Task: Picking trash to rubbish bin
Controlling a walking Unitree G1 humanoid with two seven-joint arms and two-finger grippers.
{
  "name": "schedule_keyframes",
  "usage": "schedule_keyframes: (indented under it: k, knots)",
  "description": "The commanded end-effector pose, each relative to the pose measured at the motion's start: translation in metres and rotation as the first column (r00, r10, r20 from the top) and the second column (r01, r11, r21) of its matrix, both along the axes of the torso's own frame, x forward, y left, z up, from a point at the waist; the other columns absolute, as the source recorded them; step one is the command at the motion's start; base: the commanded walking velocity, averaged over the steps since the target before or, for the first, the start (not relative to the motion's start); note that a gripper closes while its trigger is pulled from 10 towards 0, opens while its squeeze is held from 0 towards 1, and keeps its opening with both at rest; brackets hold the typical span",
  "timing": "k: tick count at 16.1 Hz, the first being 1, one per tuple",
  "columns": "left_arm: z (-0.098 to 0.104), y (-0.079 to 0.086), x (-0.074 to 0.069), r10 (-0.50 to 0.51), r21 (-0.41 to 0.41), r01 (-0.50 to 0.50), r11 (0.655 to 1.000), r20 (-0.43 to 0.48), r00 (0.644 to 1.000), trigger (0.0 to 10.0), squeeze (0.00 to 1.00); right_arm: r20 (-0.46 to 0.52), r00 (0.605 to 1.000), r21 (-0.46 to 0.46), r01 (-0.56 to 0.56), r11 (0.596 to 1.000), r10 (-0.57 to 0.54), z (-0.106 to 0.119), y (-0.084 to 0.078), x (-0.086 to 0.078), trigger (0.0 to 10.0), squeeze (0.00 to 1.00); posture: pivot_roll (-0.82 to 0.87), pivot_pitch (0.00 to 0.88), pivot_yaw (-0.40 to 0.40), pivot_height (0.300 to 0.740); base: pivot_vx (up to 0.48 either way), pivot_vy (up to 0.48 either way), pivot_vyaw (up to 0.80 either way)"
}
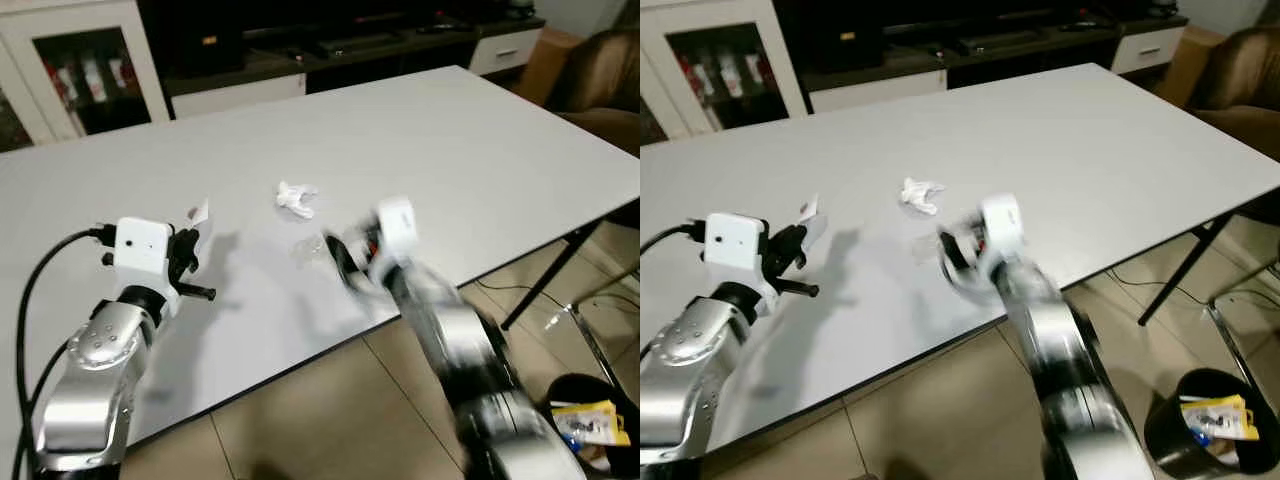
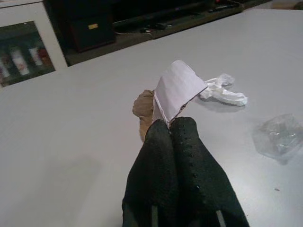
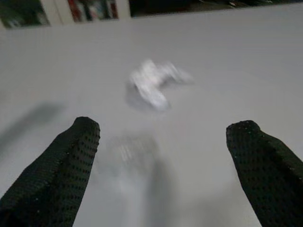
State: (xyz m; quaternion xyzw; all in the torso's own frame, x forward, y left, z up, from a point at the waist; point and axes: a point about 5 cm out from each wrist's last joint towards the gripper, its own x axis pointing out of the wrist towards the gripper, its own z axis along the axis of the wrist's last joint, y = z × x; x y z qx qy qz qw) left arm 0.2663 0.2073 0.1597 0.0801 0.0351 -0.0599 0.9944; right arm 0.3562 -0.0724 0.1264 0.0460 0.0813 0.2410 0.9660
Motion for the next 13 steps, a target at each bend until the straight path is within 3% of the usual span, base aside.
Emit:
schedule_keyframes:
  k: [1,3,6,7,9,12,13]
  knots:
    - [0.005,0.002,-0.004,-0.012,0.010,0.012,1.000,0.002,1.000,10.0,0.00,-0.053,0.998,0.031,-0.014,0.999,0.015,-0.008,0.004,0.003,10.0,1.00,0.09,0.031,-0.041,0.740,0.000,0.000,0.00]
    - [0.013,0.004,-0.010,-0.034,0.014,0.034,0.999,0.007,0.999,10.0,0.00,-0.072,0.994,-0.020,-0.080,0.997,0.078,-0.004,0.019,0.011,10.0,1.00,0.12,0.062,-0.062,0.740,0.000,0.000,0.00]
    - [0.015,0.003,-0.024,-0.097,0.016,0.097,0.995,-0.022,0.995,10.0,0.00,-0.113,0.986,-0.177,-0.144,0.974,0.125,-0.011,0.032,0.013,10.0,1.00,0.15,0.090,-0.076,0.740,0.000,0.000,0.00]
    - [0.016,0.005,-0.030,-0.077,0.017,0.077,0.997,-0.035,0.996,10.0,0.00,-0.120,0.987,-0.263,-0.132,0.956,0.104,-0.016,0.031,0.013,10.0,0.00,0.16,0.108,-0.084,0.740,0.000,0.000,0.00]
    - [0.018,0.009,-0.037,-0.064,0.023,0.065,0.998,-0.045,0.997,10.0,0.00,-0.122,0.990,-0.285,-0.110,0.952,0.077,-0.018,0.032,0.013,10.0,0.00,0.18,0.124,-0.082,0.740,0.000,0.000,0.00]
    - [0.020,0.014,-0.042,-0.061,0.044,0.064,0.997,-0.069,0.996,10.0,0.00,-0.165,0.985,-0.222,-0.094,0.971,0.058,-0.023,0.032,0.011,10.0,0.00,0.20,0.135,-0.072,0.740,0.000,0.000,0.00]
    - [0.021,0.015,-0.042,-0.063,0.045,0.066,0.997,-0.070,0.996,10.0,0.00,-0.170,0.984,-0.212,-0.092,0.973,0.056,-0.023,0.032,0.011,1.8,0.00,0.20,0.140,-0.066,0.740,0.000,0.000,0.00]
